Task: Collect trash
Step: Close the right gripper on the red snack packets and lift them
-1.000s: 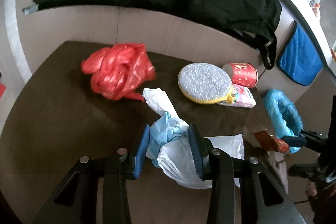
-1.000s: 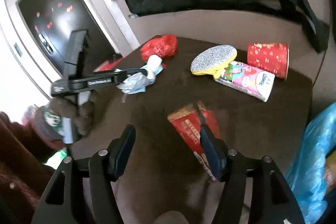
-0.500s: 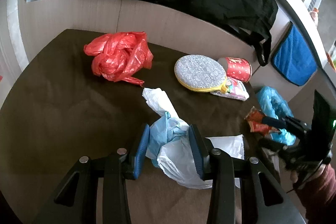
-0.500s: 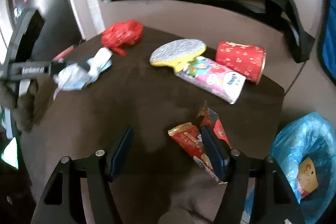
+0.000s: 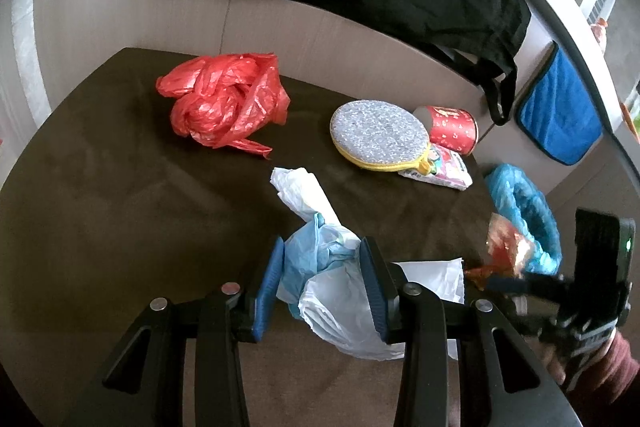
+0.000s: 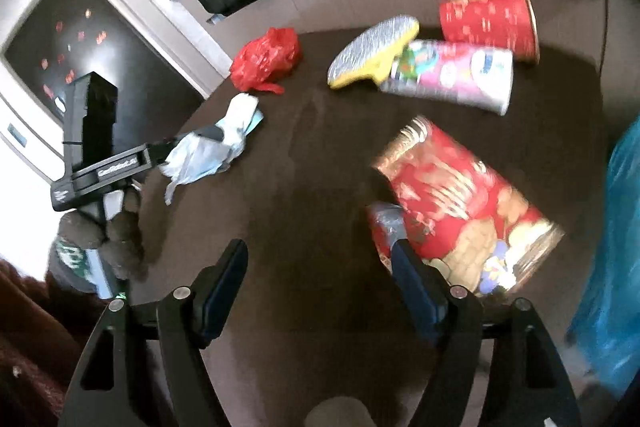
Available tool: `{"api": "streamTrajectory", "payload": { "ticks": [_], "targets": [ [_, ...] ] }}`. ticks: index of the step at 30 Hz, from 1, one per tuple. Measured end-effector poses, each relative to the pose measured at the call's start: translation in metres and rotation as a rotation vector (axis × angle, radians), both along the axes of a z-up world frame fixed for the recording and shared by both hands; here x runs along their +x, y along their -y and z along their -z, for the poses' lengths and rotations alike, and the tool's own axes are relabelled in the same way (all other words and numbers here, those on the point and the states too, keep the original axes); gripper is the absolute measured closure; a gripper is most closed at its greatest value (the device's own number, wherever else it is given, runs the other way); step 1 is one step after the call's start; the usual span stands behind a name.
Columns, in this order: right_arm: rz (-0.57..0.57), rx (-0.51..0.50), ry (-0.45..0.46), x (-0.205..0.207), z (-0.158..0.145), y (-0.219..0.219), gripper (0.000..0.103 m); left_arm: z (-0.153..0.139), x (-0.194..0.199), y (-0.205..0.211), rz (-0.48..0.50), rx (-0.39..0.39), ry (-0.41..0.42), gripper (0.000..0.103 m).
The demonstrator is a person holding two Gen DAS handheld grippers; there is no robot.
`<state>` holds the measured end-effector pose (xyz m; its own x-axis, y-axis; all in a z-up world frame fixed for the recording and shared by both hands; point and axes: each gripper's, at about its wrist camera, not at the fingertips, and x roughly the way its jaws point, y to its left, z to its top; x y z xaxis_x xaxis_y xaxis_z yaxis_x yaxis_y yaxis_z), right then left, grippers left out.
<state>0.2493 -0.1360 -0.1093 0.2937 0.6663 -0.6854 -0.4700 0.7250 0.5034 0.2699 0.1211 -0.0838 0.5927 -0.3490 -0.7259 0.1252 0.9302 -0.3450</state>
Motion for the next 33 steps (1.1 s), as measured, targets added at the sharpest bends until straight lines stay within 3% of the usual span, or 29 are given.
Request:
{"api": "streamTrajectory", "payload": {
  "ticks": [3, 8, 12, 20, 24, 27, 30, 33],
  "targets": [
    [-0.002, -0.023, 0.031, -0.014, -0.001, -0.005, 0.031, 0.000, 0.000, -0.001, -0.002, 0.001, -0.002, 0.063],
    [-0.056, -0.138, 0.252, -0.031, -0.041, -0.011, 0.031, -0.002, 0.000, -0.002, 0.000, 0.004, 0.006, 0.063],
    [-0.066, -0.172, 0.324, -0.026, -0.059, -0.002, 0.031, -0.002, 0.000, -0.001, 0.000, 0.004, 0.006, 0.063],
    [0.032, -0.216, 0.298, -0.011, -0.051, 0.027, 0.031, -0.004, 0.000, 0.000, 0.008, 0.007, 0.011, 0.063],
    [0.191, -0.233, 0.182, 0.008, -0.023, 0.043, 0.031, -0.008, -0.002, 0.003, 0.023, 0.005, 0.025, 0.063],
    [0.317, -0.191, 0.096, 0.013, -0.007, 0.053, 0.031, -0.009, -0.002, 0.002, 0.026, 0.008, 0.025, 0.063],
    [0.439, -0.194, 0.075, 0.004, -0.004, 0.057, 0.031, -0.008, -0.002, 0.000, 0.023, 0.000, 0.027, 0.063],
    [0.477, -0.140, 0.048, -0.007, -0.005, 0.060, 0.031, -0.006, -0.001, -0.003, 0.023, -0.012, 0.027, 0.063]
  ]
}}
